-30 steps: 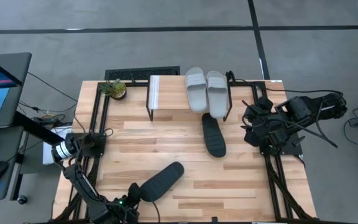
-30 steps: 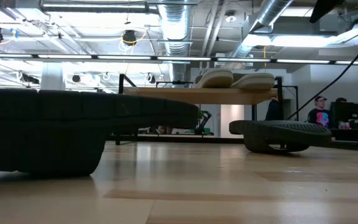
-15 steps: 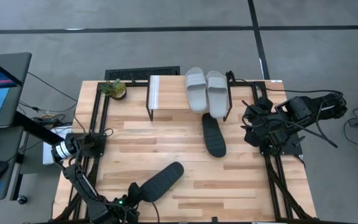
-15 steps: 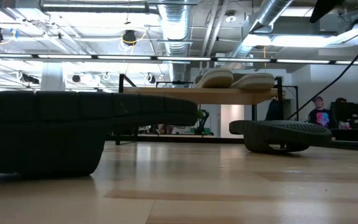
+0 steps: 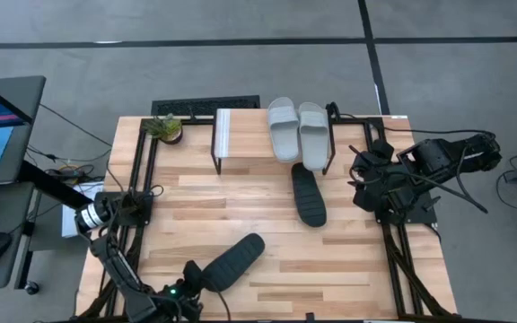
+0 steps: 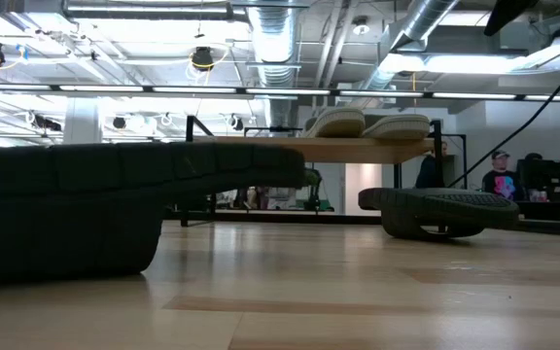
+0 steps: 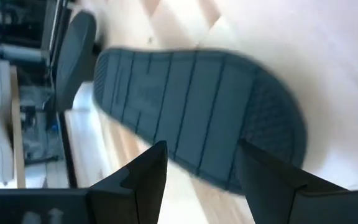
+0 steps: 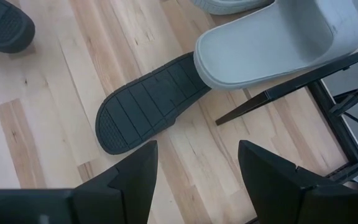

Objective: Pick and place slides into the shelf
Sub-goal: Put the left black slide on the shelf

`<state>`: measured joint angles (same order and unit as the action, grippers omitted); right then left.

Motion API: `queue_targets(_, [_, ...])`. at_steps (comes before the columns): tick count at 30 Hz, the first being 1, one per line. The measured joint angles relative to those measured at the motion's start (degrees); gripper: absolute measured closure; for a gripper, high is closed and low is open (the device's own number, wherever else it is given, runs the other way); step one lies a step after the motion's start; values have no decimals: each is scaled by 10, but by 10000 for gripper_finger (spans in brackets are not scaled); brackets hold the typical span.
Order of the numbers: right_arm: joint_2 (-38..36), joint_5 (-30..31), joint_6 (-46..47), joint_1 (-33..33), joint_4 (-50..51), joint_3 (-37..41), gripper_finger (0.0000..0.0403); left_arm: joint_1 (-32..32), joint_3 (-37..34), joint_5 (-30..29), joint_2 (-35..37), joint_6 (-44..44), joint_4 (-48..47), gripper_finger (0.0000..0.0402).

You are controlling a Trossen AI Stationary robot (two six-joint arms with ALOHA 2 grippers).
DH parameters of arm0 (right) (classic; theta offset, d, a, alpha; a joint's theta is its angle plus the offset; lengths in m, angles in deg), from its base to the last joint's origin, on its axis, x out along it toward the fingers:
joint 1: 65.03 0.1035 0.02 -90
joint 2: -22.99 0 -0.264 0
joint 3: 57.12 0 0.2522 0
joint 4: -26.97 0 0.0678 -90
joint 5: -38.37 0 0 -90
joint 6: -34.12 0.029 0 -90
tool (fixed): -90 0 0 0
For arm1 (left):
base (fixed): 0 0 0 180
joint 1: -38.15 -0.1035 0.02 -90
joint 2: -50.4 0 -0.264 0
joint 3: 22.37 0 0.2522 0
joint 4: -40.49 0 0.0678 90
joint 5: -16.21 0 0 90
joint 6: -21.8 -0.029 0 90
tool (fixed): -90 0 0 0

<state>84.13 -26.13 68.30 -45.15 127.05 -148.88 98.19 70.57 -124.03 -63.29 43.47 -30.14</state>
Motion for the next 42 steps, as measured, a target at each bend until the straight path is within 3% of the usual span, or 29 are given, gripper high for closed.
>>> queue_targets(6, [0, -8, 3, 6, 0, 0, 186, -1, 28, 15, 0, 12, 45, 221])
queue_targets(15, [0, -10, 48, 51, 11, 0, 186, -7, 32, 51, 0, 168, 93, 221])
queue_targets(21, [0, -1, 95, 87, 26, 0, 186, -22, 35, 73, -30, 164, 195, 221])
queue_targets(25, [0, 0, 124, 108, 38, 0, 186, -27, 60, 105, -68, 156, 175, 221])
queue_targets(30, [0, 0, 148, 128, 37, 0, 186, -29, 99, 129, -94, 211, 90, 221])
queue_targets(42, [0, 2, 153, 135, 37, 0, 186, -29, 99, 159, -94, 258, 142, 221])
